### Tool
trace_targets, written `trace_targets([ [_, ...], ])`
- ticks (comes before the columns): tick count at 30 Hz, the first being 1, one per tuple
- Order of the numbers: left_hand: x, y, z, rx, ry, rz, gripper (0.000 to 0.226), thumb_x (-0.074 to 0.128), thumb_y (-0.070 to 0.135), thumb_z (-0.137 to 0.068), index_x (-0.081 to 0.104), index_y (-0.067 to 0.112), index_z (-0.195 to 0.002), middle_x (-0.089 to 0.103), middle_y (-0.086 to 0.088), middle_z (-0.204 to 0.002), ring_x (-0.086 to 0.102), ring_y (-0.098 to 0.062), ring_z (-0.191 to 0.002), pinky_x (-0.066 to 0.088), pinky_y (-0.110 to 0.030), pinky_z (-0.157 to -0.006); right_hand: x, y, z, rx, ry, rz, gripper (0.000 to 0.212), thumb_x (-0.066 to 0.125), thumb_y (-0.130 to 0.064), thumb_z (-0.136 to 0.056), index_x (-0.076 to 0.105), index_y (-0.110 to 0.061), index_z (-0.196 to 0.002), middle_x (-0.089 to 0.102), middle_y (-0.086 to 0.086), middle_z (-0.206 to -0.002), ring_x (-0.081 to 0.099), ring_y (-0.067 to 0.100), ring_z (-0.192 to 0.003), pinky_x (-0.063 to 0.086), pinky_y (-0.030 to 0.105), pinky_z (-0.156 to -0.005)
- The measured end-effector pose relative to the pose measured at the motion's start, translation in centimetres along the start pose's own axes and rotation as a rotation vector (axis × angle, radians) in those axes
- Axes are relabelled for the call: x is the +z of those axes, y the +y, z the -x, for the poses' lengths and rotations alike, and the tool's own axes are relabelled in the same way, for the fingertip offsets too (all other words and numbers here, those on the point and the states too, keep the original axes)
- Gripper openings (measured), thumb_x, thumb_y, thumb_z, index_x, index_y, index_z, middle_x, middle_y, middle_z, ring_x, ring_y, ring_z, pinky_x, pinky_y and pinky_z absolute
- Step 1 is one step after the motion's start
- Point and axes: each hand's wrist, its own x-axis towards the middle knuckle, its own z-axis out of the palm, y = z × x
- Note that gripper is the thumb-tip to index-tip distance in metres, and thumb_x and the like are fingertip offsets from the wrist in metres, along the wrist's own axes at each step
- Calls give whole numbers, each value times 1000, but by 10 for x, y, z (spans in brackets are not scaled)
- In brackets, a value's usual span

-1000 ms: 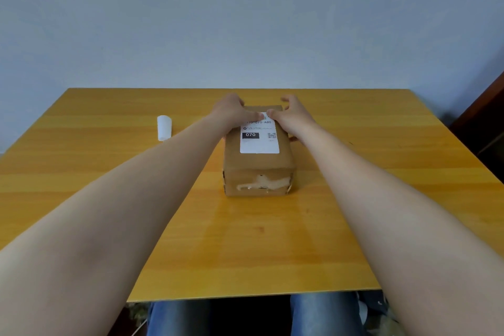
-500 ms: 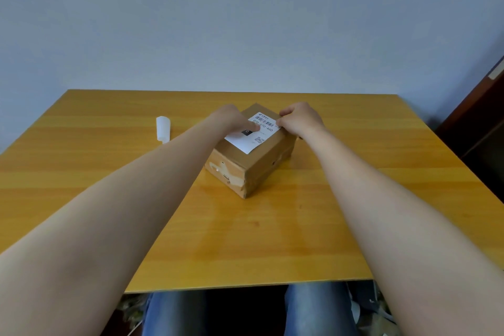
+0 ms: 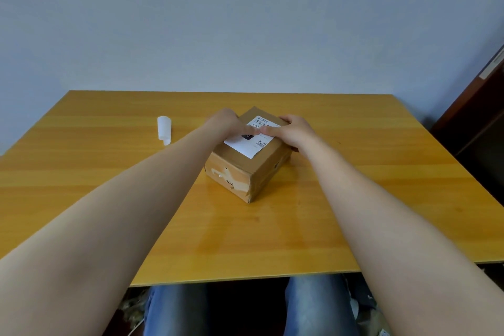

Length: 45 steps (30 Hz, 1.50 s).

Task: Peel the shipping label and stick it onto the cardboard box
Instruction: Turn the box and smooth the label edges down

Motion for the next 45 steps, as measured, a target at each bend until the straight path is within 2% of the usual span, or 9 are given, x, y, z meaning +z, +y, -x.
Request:
trace_targets([
  [6,4,-2,-4,-24,79,75,61,80,60,-79,67,8,-109,72,-7,-103,62,-24,-81,41,-32,-62,5,-1,-7,43,61,50,99,93,-57,-63,56,-20,-147,70,-1,-132,68,25,-115,57,48,-101],
  [12,5,4,-10,-50,101,122,59,78,60,-82,43,14,-70,44,-1,-65,40,-20,-55,26,-29,-51,6,-8,-18,76,123,220,85,86,-67,-68,59,-20,-134,67,0,-128,65,29,-117,57,49,-98],
  [22,3,17,-18,-18,122,11,60,63,56,-96,40,12,-63,44,-1,-59,41,-18,-50,25,-27,-48,9,-13,-30,118,158,285,83,78,-77,-68,61,-14,-119,70,4,-116,68,36,-104,63,49,-84],
  [25,1,18,-22,-30,91,34,58,63,56,-97,41,12,-65,47,-1,-63,43,-18,-53,27,-28,-50,11,-16,-30,129,179,308,76,76,-78,-68,58,-15,-108,70,4,-109,68,37,-98,63,48,-81],
  [31,-1,16,-19,-27,62,93,55,64,54,-96,42,12,-70,47,-2,-67,42,-18,-55,27,-28,-50,10,-18,-30,114,166,295,87,76,-75,-73,58,-14,-132,66,4,-120,66,37,-109,61,48,-86],
  [34,0,11,-17,-43,57,201,52,66,51,-96,42,12,-71,46,-3,-67,42,-20,-56,27,-28,-50,10,-16,-31,61,120,254,62,77,-66,-79,62,-17,-113,68,3,-112,65,28,-97,51,35,-75],
  [40,-6,-1,-4,-56,15,244,40,71,49,-92,56,12,-89,60,-4,-83,55,-19,-68,39,-30,-55,9,-8,-25,0,52,46,82,86,-44,-79,53,-21,-150,59,2,-147,63,24,-126,53,42,-106],
  [42,-8,-5,-2,-42,-47,278,46,78,48,-86,63,10,-107,70,-6,-98,67,-24,-85,57,-36,-73,8,-4,-20,-16,31,-17,86,89,-37,-78,50,-20,-153,59,2,-147,63,23,-125,54,40,-105],
  [45,-10,-9,7,-21,-98,307,59,84,50,-80,64,12,-120,72,-8,-112,71,-29,-100,59,-46,-94,5,-4,-14,-13,-10,-54,97,95,-35,-72,47,-22,-155,59,1,-147,64,23,-123,55,39,-102],
])
